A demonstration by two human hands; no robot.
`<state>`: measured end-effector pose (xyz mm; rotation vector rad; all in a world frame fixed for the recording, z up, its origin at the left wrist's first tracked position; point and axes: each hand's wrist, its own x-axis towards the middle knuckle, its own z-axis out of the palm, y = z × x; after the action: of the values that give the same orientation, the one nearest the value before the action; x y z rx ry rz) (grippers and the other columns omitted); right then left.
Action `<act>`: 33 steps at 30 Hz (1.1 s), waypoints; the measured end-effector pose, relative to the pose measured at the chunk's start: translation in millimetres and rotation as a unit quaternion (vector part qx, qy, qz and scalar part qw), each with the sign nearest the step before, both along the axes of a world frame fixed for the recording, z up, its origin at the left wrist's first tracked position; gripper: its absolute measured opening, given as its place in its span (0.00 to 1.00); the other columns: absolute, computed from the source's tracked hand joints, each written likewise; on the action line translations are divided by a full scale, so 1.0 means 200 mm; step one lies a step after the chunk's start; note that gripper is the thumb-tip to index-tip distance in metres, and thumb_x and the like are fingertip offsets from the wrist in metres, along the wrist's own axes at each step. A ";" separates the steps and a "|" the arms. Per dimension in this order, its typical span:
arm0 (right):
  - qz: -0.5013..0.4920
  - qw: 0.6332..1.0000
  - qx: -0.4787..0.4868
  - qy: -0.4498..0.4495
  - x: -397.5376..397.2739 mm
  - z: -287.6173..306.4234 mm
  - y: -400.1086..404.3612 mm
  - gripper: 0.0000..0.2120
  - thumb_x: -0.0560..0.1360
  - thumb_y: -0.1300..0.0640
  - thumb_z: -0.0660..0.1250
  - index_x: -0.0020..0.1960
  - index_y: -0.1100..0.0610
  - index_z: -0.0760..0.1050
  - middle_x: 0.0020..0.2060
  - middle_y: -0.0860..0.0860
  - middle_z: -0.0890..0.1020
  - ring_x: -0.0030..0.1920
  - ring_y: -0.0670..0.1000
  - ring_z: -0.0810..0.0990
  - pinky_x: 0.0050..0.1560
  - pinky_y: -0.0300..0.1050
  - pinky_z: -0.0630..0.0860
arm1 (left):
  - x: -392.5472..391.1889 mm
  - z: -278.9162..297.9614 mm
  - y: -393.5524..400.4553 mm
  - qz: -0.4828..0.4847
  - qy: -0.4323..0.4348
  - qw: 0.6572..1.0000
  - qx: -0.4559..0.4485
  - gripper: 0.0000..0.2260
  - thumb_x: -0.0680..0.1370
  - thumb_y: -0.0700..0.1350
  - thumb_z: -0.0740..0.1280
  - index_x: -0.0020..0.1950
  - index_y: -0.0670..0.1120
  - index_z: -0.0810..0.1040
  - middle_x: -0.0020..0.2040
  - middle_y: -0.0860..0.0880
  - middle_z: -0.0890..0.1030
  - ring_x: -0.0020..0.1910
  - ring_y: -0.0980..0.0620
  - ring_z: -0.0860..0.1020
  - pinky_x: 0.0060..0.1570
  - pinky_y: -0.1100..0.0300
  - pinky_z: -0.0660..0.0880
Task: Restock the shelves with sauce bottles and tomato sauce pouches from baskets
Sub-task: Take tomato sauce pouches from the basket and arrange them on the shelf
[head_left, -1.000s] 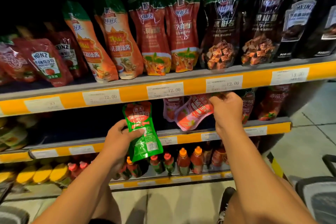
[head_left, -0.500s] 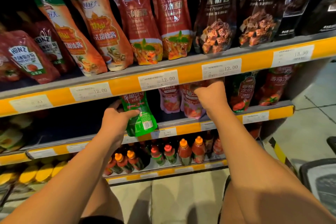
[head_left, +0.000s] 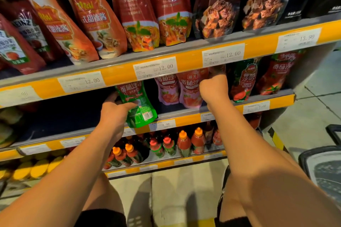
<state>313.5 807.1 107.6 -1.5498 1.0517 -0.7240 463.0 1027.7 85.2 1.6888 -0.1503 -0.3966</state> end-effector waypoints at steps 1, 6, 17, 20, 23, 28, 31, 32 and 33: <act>-0.004 1.000 -0.002 0.002 0.00 0.00 0.00 0.11 0.74 0.73 0.59 0.53 0.68 0.77 0.44 0.61 0.82 0.37 0.54 0.77 0.37 0.43 0.71 | 0.00 0.00 0.00 0.000 0.001 1.000 0.000 0.18 0.75 0.30 0.74 0.62 0.45 0.80 0.52 0.43 0.86 0.50 0.44 0.86 0.49 0.51 0.80; -0.019 0.999 -0.023 0.013 0.01 -0.03 -0.02 0.10 0.73 0.72 0.62 0.50 0.62 0.77 0.40 0.52 0.80 0.37 0.50 0.77 0.39 0.42 0.74 | 0.04 0.00 0.00 0.007 0.005 1.000 0.009 0.19 0.74 0.31 0.75 0.64 0.43 0.79 0.55 0.42 0.86 0.53 0.44 0.85 0.48 0.51 0.79; 0.038 0.986 -0.161 -0.002 -0.09 -0.05 0.29 0.07 0.72 0.65 0.67 0.45 0.54 0.75 0.42 0.53 0.79 0.40 0.50 0.77 0.40 0.48 0.76 | 0.01 -0.03 -0.03 0.060 0.047 0.996 -0.035 0.10 0.74 0.32 0.75 0.53 0.40 0.80 0.48 0.44 0.85 0.51 0.43 0.83 0.44 0.53 0.74; 0.191 0.961 -0.202 0.005 -0.01 -0.08 0.45 0.09 0.74 0.66 0.68 0.50 0.54 0.79 0.46 0.49 0.80 0.41 0.47 0.78 0.44 0.44 0.77 | -0.02 -0.03 -0.03 0.065 0.027 0.997 -0.020 0.13 0.72 0.37 0.78 0.54 0.40 0.81 0.47 0.45 0.86 0.48 0.44 0.84 0.43 0.53 0.76; 0.306 0.904 -0.290 0.077 0.10 -0.13 0.59 0.21 0.75 0.60 0.72 0.67 0.54 0.76 0.59 0.50 0.77 0.59 0.51 0.77 0.59 0.50 0.77 | -0.06 -0.02 0.00 0.067 -0.006 0.998 0.003 0.15 0.69 0.39 0.79 0.54 0.40 0.82 0.45 0.43 0.87 0.45 0.41 0.86 0.43 0.43 0.85; 0.306 0.867 -0.360 0.162 0.22 -0.20 0.76 0.33 0.74 0.52 0.74 0.75 0.55 0.65 0.63 0.54 0.71 0.64 0.59 0.72 0.60 0.59 0.76 | -0.07 0.01 0.07 0.101 -0.051 0.993 0.040 0.17 0.68 0.42 0.80 0.53 0.44 0.80 0.47 0.45 0.86 0.45 0.47 0.86 0.43 0.49 0.85; 0.281 0.866 -0.377 0.168 0.29 -0.21 0.81 0.31 0.73 0.53 0.75 0.71 0.55 0.65 0.62 0.55 0.72 0.63 0.59 0.72 0.57 0.57 0.77 | -0.08 0.04 0.11 0.108 -0.053 0.992 0.042 0.23 0.64 0.49 0.80 0.54 0.47 0.78 0.49 0.47 0.85 0.47 0.48 0.85 0.46 0.43 0.85; 0.272 0.870 -0.378 0.164 0.30 -0.20 0.83 0.30 0.73 0.54 0.75 0.70 0.55 0.66 0.61 0.55 0.73 0.62 0.59 0.72 0.56 0.56 0.77 | -0.08 0.04 0.11 0.107 -0.057 0.992 0.044 0.24 0.63 0.51 0.80 0.55 0.48 0.78 0.50 0.47 0.84 0.48 0.49 0.85 0.46 0.43 0.85; 0.266 0.876 -0.370 0.159 0.32 -0.20 0.84 0.28 0.73 0.54 0.75 0.69 0.55 0.67 0.61 0.55 0.73 0.62 0.59 0.73 0.55 0.56 0.77 | -0.09 0.04 0.12 0.102 -0.068 0.991 0.049 0.24 0.63 0.52 0.80 0.55 0.48 0.77 0.51 0.48 0.84 0.49 0.50 0.84 0.47 0.44 0.84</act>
<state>377.9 974.9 68.1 -2.5588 0.5117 -0.5022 445.3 1052.6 93.7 1.8082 -0.0582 -0.1374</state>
